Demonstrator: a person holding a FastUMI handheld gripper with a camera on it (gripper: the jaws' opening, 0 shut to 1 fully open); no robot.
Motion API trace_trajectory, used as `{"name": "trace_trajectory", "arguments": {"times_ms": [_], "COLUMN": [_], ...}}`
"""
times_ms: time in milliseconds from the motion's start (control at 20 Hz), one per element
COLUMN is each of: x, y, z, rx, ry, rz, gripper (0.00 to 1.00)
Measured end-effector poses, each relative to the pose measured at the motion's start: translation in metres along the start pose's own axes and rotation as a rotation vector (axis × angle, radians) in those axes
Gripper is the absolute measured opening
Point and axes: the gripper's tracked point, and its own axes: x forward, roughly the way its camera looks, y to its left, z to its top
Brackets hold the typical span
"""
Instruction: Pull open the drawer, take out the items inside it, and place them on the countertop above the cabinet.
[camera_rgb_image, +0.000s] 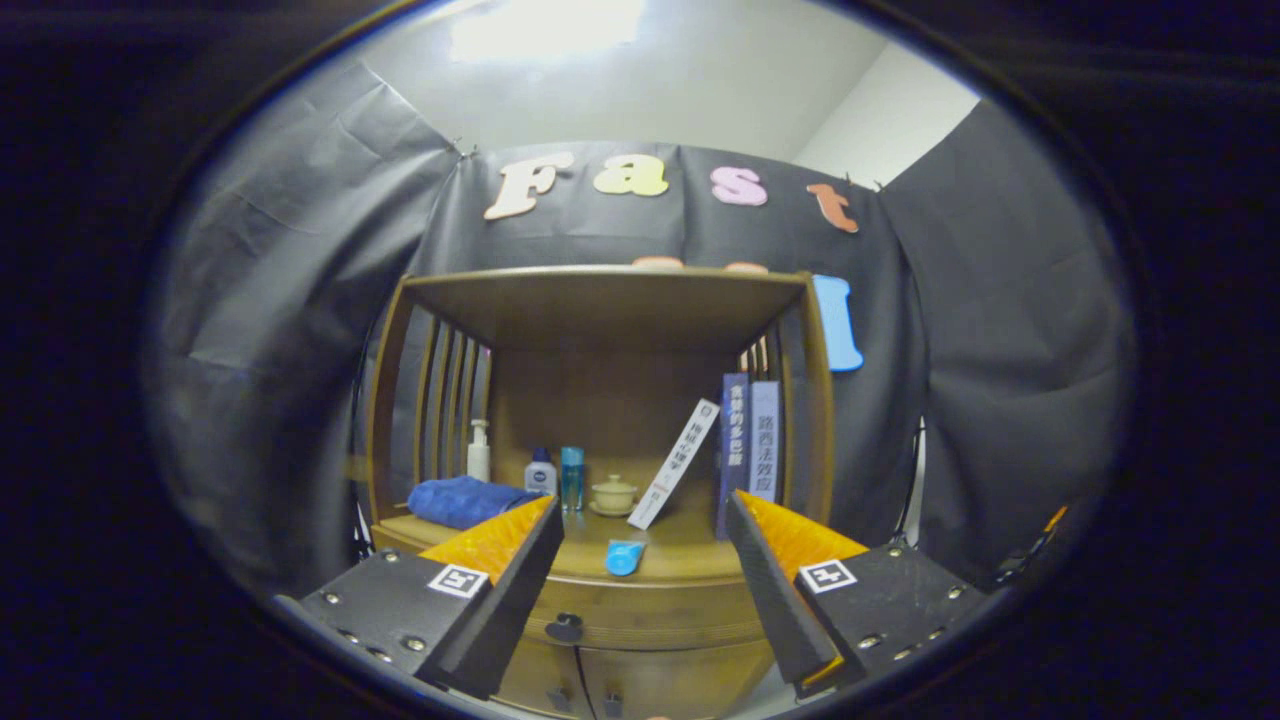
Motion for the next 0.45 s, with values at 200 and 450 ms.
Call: {"name": "trace_trajectory", "arguments": {"times_ms": [200,450], "x": [-0.024,-0.049], "y": [-0.025,-0.054], "z": [0.037,0.065], "rx": [-0.005,0.007], "ry": [-0.042,-0.084], "rz": [-0.016,-0.040], "gripper": [0.97,0.97]}}
